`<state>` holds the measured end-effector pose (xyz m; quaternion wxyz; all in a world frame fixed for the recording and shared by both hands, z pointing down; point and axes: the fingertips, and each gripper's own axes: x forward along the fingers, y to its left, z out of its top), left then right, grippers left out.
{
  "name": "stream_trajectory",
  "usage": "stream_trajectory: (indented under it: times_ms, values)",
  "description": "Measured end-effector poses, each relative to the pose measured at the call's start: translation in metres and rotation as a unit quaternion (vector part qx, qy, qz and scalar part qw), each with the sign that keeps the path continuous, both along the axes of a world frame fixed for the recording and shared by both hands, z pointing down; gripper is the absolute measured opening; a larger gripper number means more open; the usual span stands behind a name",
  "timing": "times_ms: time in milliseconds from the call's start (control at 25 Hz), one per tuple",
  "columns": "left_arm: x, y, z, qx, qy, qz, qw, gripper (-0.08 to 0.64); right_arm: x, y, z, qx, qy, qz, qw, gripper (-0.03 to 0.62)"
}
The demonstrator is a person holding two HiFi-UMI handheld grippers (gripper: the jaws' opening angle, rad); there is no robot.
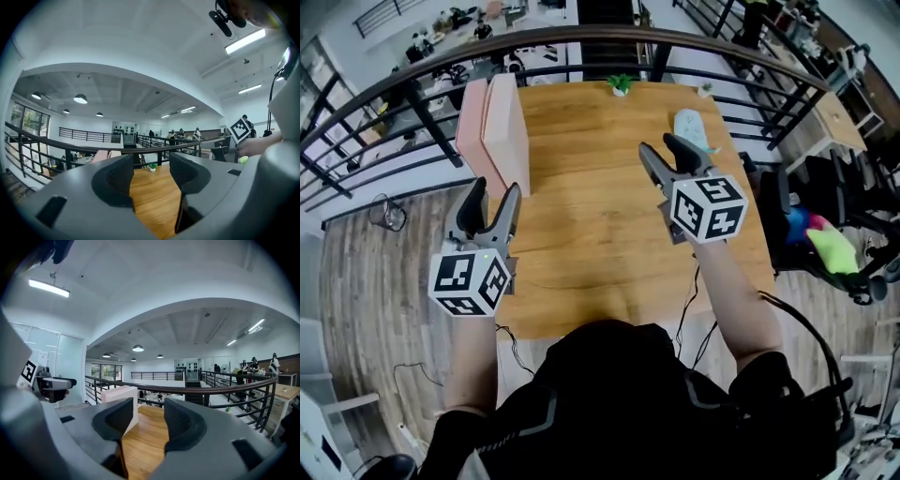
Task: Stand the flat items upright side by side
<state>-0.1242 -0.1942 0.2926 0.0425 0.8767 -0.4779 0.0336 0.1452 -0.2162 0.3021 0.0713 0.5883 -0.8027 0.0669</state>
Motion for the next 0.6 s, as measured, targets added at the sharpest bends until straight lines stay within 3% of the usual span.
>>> stream_trajectory:
  times_ms: [160, 360, 600]
  values:
    - [0.037, 0.001, -0.015, 0.02, 0.003, 0.004, 0.9998, 0.249, 0.046, 0.02, -0.017, 0.016, 0.006, 0.012, 1.0, 0.213]
    - [0.067, 0.001, -0.039, 0.041, -0.008, -0.021, 0.9989, 0.213, 0.088, 0.039, -0.035, 0.03, 0.02, 0.001, 0.999, 0.204]
    - [0.092, 0.007, -0.054, 0.032, 0.019, -0.01, 0.9992, 0.113, 0.117, 0.053, -0.053, 0.039, 0.0, -0.009, 0.999, 0.087]
